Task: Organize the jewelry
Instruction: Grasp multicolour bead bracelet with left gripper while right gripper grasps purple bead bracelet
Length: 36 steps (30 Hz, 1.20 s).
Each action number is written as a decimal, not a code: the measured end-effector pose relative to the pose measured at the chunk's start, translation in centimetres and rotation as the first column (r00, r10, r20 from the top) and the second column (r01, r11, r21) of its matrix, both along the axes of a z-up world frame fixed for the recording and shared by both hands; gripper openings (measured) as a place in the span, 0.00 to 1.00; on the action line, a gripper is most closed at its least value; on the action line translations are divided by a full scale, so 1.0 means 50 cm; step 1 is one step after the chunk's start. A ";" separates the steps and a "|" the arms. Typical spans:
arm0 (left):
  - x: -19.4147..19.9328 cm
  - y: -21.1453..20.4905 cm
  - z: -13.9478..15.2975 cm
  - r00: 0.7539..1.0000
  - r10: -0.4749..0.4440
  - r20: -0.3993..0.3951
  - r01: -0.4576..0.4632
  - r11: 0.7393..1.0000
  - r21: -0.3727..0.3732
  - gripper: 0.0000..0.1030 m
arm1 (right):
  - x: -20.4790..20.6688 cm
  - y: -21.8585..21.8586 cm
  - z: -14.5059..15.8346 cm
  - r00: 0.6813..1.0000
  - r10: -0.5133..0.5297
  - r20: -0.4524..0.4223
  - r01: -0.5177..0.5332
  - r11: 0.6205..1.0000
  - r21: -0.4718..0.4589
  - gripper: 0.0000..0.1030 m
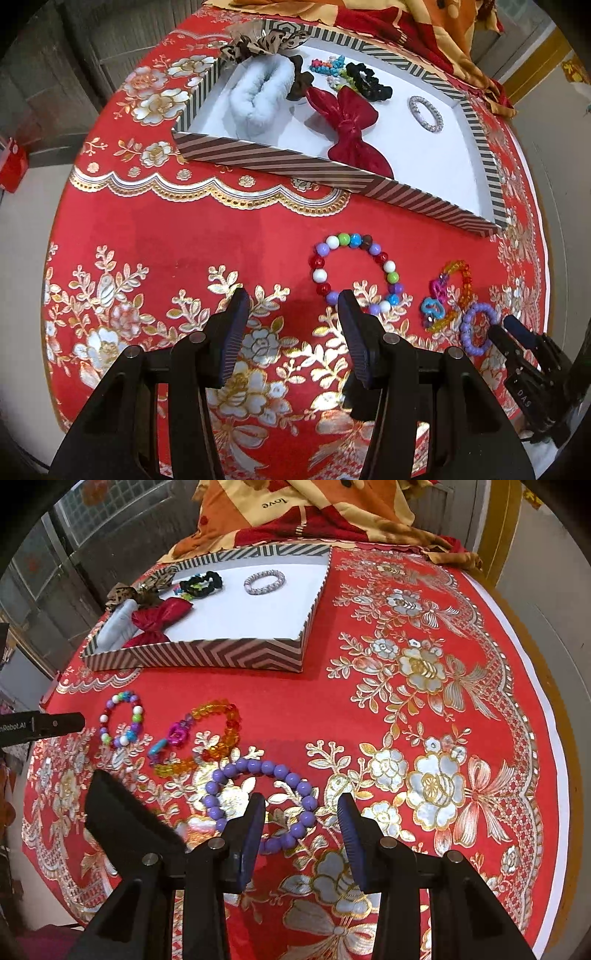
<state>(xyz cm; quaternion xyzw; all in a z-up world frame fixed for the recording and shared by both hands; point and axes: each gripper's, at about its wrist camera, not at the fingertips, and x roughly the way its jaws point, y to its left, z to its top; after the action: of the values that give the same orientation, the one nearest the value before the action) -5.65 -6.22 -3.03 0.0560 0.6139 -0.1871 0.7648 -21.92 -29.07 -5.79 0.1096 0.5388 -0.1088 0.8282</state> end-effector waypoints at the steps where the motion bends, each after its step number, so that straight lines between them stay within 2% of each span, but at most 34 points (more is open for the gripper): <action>1: 0.002 -0.003 -0.004 1.000 0.004 -0.002 -0.004 1.000 -0.003 0.54 | 0.002 -0.001 -0.004 1.000 0.004 -0.006 -0.004 1.000 -0.009 0.38; 5: 0.013 -0.012 -0.020 1.000 0.019 -0.013 -0.019 1.000 0.004 0.55 | 0.007 -0.003 -0.011 1.000 0.014 -0.016 -0.014 1.000 -0.019 0.38; 17: 0.022 -0.045 -0.047 0.999 0.002 0.044 -0.008 0.990 0.142 0.55 | 0.021 -0.002 -0.018 0.999 0.038 -0.005 -0.038 0.999 -0.035 0.38; 22: 0.022 -0.059 -0.049 0.998 -0.022 0.064 0.013 0.990 0.139 0.53 | 0.021 0.002 -0.019 0.999 0.052 0.001 -0.052 0.997 -0.061 0.37; 23: 0.020 -0.061 -0.049 0.998 -0.023 0.066 0.014 0.992 0.128 0.51 | 0.021 0.004 -0.020 0.998 0.057 0.003 -0.056 0.996 -0.068 0.35; 24: 0.018 -0.064 -0.049 0.997 -0.027 0.075 0.018 0.992 0.123 0.46 | 0.020 0.005 -0.019 0.998 0.064 0.010 -0.063 0.996 -0.068 0.29; 26: 0.015 -0.074 -0.045 0.995 -0.045 0.092 0.035 0.993 0.110 0.30 | 0.018 0.006 -0.019 0.998 0.069 0.015 -0.068 0.995 -0.074 0.24; 27: 0.014 -0.076 -0.044 0.994 -0.055 0.097 0.045 0.994 0.098 0.14 | 0.018 0.007 -0.019 0.997 0.075 0.017 -0.073 0.995 -0.074 0.19; 28: 0.013 -0.078 -0.044 0.993 -0.066 0.097 0.058 0.995 0.085 0.10 | 0.019 0.007 -0.019 0.997 0.079 0.017 -0.077 0.994 -0.074 0.15; 31: 0.023 -0.099 -0.047 0.992 -0.092 0.090 0.087 0.994 0.064 0.08 | 0.017 0.004 -0.015 0.996 0.082 0.027 -0.080 0.996 -0.044 0.08; 34: 0.037 -0.092 -0.040 0.996 -0.081 0.035 0.081 0.997 0.011 0.08 | 0.011 0.000 0.006 0.996 0.070 0.057 -0.068 0.997 -0.028 0.08; 36: 0.042 -0.084 -0.017 0.995 -0.087 0.048 0.088 0.996 -0.002 0.08 | 0.008 0.000 0.028 0.994 0.072 0.083 -0.070 0.997 -0.027 0.08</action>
<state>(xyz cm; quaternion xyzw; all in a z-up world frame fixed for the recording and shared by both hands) -3.56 -10.44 -3.88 0.0857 0.5922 -0.2203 0.7703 -21.51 -29.06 -4.39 0.0850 0.5059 -0.0813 0.8546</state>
